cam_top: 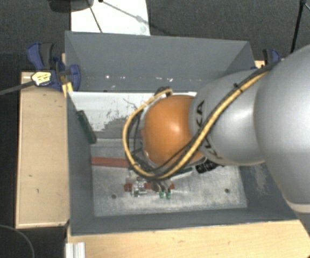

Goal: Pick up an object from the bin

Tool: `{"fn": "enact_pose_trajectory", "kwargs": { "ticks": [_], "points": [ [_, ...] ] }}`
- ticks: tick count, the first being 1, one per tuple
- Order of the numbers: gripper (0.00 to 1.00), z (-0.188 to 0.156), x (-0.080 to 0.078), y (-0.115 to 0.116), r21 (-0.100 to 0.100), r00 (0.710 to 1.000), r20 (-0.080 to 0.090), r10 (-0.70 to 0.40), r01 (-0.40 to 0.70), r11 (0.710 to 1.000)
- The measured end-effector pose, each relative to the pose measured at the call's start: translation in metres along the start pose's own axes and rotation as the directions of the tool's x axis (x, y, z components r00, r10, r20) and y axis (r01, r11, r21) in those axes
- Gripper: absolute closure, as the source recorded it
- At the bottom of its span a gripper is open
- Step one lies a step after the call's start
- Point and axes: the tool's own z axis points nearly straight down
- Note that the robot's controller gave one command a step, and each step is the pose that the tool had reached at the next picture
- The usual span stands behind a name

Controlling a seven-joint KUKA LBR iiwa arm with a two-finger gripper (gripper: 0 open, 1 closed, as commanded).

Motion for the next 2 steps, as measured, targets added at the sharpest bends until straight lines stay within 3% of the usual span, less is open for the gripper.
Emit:
{"fn": "enact_pose_trajectory", "kwargs": {
  "ticks": [1, 2],
  "points": [
    [1.0, -0.035, 0.0, -0.004, -0.001, 1.0, 0.007, -0.022, 0.022, 1.0],
    [1.0, -0.121, -0.024, -0.008, -0.001, 1.0, 0.004, -0.015, 0.015, 1.0]
  ]
}}
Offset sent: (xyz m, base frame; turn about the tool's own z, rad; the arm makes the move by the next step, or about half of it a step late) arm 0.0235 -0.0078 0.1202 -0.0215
